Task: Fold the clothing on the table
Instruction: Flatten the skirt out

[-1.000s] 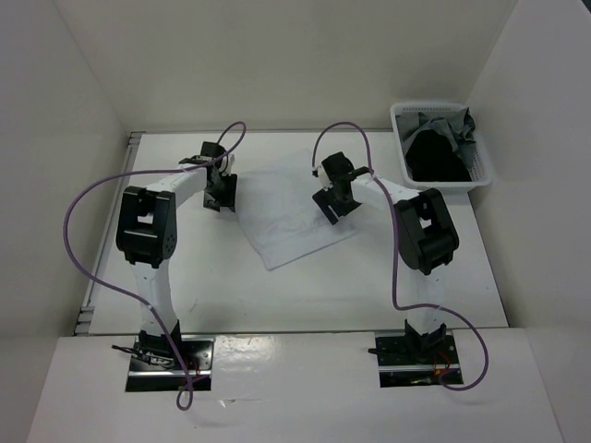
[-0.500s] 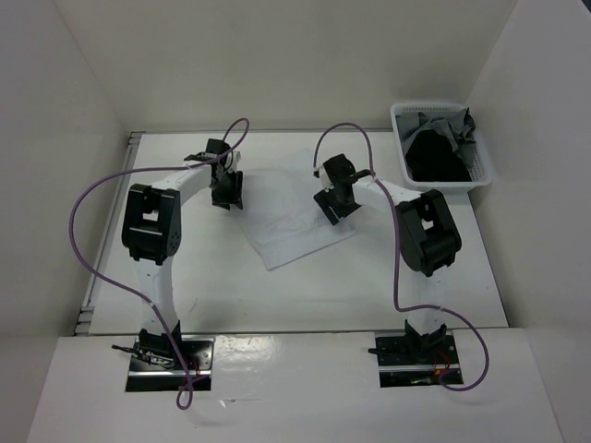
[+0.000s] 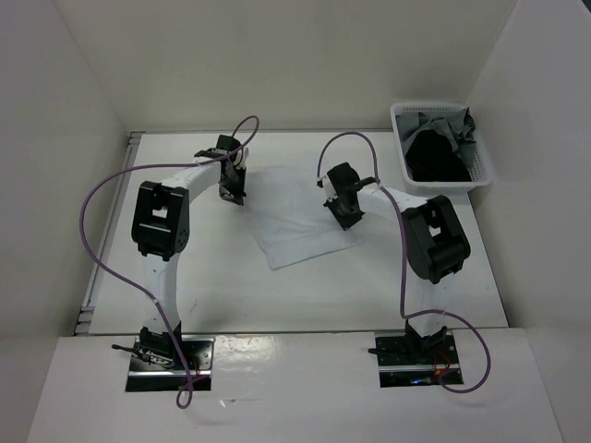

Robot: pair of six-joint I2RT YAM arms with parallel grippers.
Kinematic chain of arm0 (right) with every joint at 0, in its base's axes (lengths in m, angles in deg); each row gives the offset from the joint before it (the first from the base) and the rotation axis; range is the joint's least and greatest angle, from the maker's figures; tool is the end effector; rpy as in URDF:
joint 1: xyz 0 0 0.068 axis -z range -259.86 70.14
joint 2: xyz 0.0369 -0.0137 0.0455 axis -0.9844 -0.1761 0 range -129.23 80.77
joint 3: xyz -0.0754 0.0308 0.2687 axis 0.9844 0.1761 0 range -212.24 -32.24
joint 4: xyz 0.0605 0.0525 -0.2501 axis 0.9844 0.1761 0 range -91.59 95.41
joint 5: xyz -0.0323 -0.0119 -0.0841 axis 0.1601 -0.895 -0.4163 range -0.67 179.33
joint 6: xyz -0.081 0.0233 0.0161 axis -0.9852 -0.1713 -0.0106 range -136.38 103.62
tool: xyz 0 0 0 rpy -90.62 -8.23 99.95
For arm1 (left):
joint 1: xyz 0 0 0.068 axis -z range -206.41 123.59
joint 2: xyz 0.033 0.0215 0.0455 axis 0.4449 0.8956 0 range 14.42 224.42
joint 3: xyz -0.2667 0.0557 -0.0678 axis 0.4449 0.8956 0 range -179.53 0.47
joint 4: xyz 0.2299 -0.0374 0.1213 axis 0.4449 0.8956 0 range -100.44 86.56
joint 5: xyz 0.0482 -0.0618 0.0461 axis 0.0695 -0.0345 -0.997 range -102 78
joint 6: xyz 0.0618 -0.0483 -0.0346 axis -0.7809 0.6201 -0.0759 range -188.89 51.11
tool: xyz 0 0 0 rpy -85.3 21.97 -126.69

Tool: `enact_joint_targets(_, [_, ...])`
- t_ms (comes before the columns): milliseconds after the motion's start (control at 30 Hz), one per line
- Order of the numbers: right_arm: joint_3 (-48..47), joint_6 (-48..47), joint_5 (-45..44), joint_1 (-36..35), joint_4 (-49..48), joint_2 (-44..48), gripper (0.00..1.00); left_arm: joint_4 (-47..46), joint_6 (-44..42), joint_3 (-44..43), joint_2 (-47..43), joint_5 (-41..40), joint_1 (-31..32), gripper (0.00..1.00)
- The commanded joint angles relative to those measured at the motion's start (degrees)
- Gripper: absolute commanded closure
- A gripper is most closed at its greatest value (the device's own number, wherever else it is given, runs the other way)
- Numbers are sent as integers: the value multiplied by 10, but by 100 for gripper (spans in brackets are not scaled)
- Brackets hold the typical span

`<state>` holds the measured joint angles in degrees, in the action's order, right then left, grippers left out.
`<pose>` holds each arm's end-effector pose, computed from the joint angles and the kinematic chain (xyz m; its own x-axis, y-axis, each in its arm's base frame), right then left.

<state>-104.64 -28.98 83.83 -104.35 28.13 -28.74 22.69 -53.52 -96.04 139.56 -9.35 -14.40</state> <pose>0.3690 0.1601 0.1321 -0.7339 -0.5731 -0.3647 -0.5519 0.8161 -0.1718 0.4808 -0.1059 0.1391 -0.8916 -0.0809 -0.4455 -0.0072 0.9863 -0.1648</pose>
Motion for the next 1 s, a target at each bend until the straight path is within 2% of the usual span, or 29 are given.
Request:
enact_joint_targets(0, [32, 14, 23, 2, 74, 16, 100, 12, 2, -17, 23, -28, -1, 87])
enact_joint_targets(200, [32, 14, 103, 2, 144, 21, 100, 23, -16, -52, 40, -34, 4, 87])
enact_joint_targets(367, [55, 1, 141, -47, 162, 32, 100, 3, -46, -52, 45, -44, 29, 87])
enact_joint_targets(700, [60, -4, 160, -86, 175, 38, 100, -3, -65, -21, 45, -57, 64, 87])
enact_joint_targets(800, [60, 2, 140, -86, 170, 46, 78, -3, -59, -10, 21, -72, 64, 85])
enact_joint_targets(833, [60, 9, 131, -86, 170, 54, 62, 2, -59, -10, 11, -81, 64, 84])
enact_joint_targets(933, [60, 9, 110, -86, 170, 72, 46, 15, -59, -3, -28, -100, 57, 78])
enact_joint_targets(967, [54, 9, 96, -86, 177, 72, 45, 20, -59, -3, -38, -100, 57, 73])
